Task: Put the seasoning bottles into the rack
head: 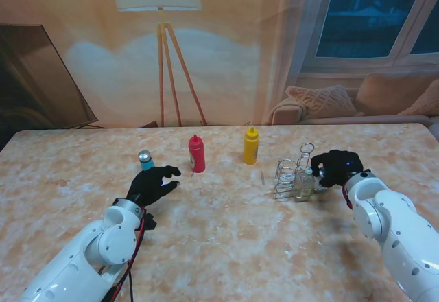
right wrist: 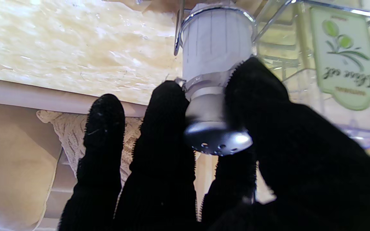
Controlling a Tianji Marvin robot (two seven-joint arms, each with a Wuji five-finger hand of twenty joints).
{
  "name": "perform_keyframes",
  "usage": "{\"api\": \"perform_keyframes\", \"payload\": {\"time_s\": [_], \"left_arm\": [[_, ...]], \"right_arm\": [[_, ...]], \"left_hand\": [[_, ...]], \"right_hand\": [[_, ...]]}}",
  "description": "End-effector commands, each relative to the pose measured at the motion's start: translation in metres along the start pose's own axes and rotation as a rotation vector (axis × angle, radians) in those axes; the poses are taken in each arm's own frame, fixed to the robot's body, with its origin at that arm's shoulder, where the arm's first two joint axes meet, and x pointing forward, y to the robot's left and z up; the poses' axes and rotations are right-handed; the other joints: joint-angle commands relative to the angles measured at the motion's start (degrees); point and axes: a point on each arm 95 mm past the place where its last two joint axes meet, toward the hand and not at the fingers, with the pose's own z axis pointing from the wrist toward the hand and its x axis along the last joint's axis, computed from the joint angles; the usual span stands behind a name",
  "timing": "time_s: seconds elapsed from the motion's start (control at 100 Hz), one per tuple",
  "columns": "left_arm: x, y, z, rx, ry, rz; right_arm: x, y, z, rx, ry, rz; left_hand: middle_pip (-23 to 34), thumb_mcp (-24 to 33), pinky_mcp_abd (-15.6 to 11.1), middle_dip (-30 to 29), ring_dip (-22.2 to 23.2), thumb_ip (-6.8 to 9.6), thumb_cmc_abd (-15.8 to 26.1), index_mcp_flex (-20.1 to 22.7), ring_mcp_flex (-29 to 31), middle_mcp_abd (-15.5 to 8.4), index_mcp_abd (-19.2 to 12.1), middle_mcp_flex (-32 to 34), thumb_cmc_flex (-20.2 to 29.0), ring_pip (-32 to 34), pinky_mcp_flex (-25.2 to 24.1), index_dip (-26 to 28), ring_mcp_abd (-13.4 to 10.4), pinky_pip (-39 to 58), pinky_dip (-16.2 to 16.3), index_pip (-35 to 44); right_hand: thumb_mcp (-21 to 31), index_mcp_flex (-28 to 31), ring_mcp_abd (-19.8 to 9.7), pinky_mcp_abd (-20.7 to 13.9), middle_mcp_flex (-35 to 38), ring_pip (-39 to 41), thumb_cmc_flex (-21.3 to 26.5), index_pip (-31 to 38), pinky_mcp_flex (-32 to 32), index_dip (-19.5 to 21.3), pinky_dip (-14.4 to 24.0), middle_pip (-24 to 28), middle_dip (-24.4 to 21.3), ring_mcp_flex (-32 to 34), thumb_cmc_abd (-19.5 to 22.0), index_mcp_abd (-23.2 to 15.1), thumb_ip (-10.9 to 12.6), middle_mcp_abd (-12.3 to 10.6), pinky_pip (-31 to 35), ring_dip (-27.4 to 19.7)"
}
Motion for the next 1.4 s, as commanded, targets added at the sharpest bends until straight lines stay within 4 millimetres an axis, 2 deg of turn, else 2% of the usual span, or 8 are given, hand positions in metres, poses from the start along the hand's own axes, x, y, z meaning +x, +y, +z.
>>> {"api": "perform_keyframes", "payload": {"time_s": [0.0,0.27,0.42,0.53,0.66,0.88,1.1,1.39], "left_arm": [[0.001,0.002,0.0,-0.014,-0.001,-0.003],[0.001,0.001,0.0,-0.013,-0.001,-0.001],[0.001,0.001,0.0,-0.014,-0.001,0.0],[0.001,0.001,-0.001,-0.014,0.0,0.001],[0.001,0.001,-0.001,-0.013,0.0,0.001],[0.001,0.001,-0.001,-0.013,0.0,0.001],[0.001,0.001,-0.001,-0.011,0.0,0.001],[0.001,0.001,-0.001,-0.013,0.003,0.001]], "right_arm": [[0.006,-0.006,0.001,0.028,0.002,0.009],[0.007,-0.005,0.0,0.057,-0.011,0.009],[0.007,-0.002,0.0,0.058,-0.008,0.001],[0.007,0.001,-0.001,0.061,-0.003,0.003],[0.005,0.004,-0.003,0.066,0.008,-0.005],[0.002,0.02,-0.012,0.017,0.023,-0.017],[0.002,0.038,-0.036,-0.033,0.05,-0.052],[0.015,0.046,-0.071,-0.045,0.111,-0.056]], "left_hand": [[-0.17,-0.56,0.59,0.5,1.37,-1.43,0.63,1.19,0.89,0.07,0.02,0.03,0.73,0.92,-0.33,0.58,-0.45,0.6,-0.24,0.83],[-0.15,-0.4,0.57,0.51,1.41,-1.42,0.4,1.24,0.96,-0.02,0.01,0.09,0.74,1.02,-0.27,0.59,-0.23,0.66,-0.23,0.86],[-0.14,-0.2,0.52,0.51,1.4,-1.39,0.22,1.21,0.98,-0.02,-0.06,0.09,0.7,1.05,-0.27,0.58,-0.31,0.67,-0.24,0.86],[-0.16,-0.03,0.49,0.49,1.39,-1.39,0.15,1.16,1.01,0.01,-0.03,0.06,0.65,1.06,-0.22,0.57,-0.37,0.69,-0.25,0.84],[-0.16,0.11,0.52,0.49,1.38,-1.4,0.15,1.12,0.93,-0.05,-0.1,0.05,0.54,1.03,-0.32,0.56,-0.31,0.65,-0.26,0.83],[-0.19,0.33,0.55,0.47,1.35,-1.43,0.05,1.14,0.88,-0.04,-0.18,0.01,0.47,1.01,-0.35,0.6,-0.29,0.59,-0.29,0.92],[-0.19,0.41,0.55,0.46,1.34,-1.46,0.16,1.04,0.88,-0.05,-0.14,0.04,0.36,1.0,-0.4,0.55,-0.35,0.53,-0.31,0.88],[-0.22,0.47,0.55,0.45,1.32,-1.48,0.18,1.05,0.89,-0.06,-0.23,-0.02,0.26,0.96,-0.35,0.53,-0.39,0.57,-0.29,0.88]], "right_hand": [[3.05,2.36,-0.35,0.47,2.13,-0.21,4.38,5.08,-1.1,1.37,0.45,3.02,0.56,-1.16,2.16,0.35,1.25,-5.47,-0.51,0.04],[0.56,-2.99,5.52,6.11,-2.26,-11.68,-0.19,1.05,-8.68,-3.14,0.55,-4.98,-7.53,-6.8,4.51,4.97,2.0,-0.95,-1.33,-7.12],[0.05,-4.61,8.01,7.64,-5.28,-16.0,-2.06,-2.89,-11.56,-2.91,-0.33,-7.11,-14.11,-9.26,5.97,6.75,2.75,0.58,-0.96,-10.51],[-0.39,-5.62,9.5,8.16,-6.97,-18.74,-3.58,-5.68,-13.16,-3.22,-0.68,-9.79,-16.45,-10.73,7.42,7.41,3.63,2.34,-1.06,-12.11],[-0.55,-6.8,10.22,8.86,-8.64,-20.21,-5.46,-9.27,-14.44,-2.77,-0.9,-11.38,-17.5,-12.05,9.22,9.28,5.33,3.76,-1.21,-12.88],[-1.74,-6.35,10.42,9.07,-9.25,-20.61,-5.58,-10.05,-15.52,-2.06,-0.78,-11.42,-17.49,-13.37,10.17,10.22,5.3,4.06,-1.07,-12.96],[-4.41,-5.97,10.06,8.85,-8.27,-19.72,-4.16,-9.17,-15.85,-1.57,-0.73,-10.59,-16.77,-13.62,11.29,10.05,4.81,3.77,-1.11,-12.37],[-8.82,-5.58,8.65,7.17,-6.01,-16.33,-2.7,-5.81,-14.6,-2.03,-0.3,-8.03,-14.02,-12.32,13.35,9.64,5.08,2.35,-0.66,-10.18]]}}
